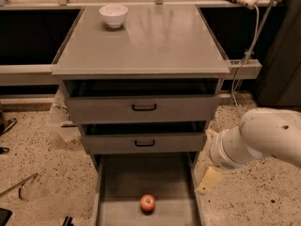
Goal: Pick apple from bottom drawer and place on counter
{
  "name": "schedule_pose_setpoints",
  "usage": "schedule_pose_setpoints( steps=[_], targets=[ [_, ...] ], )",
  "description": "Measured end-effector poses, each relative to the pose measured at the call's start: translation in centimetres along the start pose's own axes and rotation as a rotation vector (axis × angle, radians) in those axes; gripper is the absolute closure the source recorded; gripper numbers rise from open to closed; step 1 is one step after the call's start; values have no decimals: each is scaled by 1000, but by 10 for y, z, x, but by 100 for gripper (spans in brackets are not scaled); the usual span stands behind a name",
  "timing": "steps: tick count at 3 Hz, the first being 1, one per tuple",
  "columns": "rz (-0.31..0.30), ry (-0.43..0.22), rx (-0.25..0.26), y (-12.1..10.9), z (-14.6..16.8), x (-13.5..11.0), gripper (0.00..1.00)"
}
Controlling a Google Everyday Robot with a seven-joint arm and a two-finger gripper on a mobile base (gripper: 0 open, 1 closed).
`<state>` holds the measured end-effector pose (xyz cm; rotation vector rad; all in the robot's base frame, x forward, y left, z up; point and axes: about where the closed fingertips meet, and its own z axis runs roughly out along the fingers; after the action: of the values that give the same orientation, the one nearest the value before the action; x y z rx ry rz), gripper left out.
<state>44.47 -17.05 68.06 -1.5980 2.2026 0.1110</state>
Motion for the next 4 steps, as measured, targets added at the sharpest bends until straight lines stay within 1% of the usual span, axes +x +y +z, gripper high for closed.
schedule_pose_setpoints(
  steps=[1,2,3,4],
  targets=[
    [2,-33,16,1,58,4,0],
    [18,-85,29,1,123,13,0],
    [97,-116,-44,21,205,36,0],
    [97,-119,-50,22,208,35,0]
  ],
)
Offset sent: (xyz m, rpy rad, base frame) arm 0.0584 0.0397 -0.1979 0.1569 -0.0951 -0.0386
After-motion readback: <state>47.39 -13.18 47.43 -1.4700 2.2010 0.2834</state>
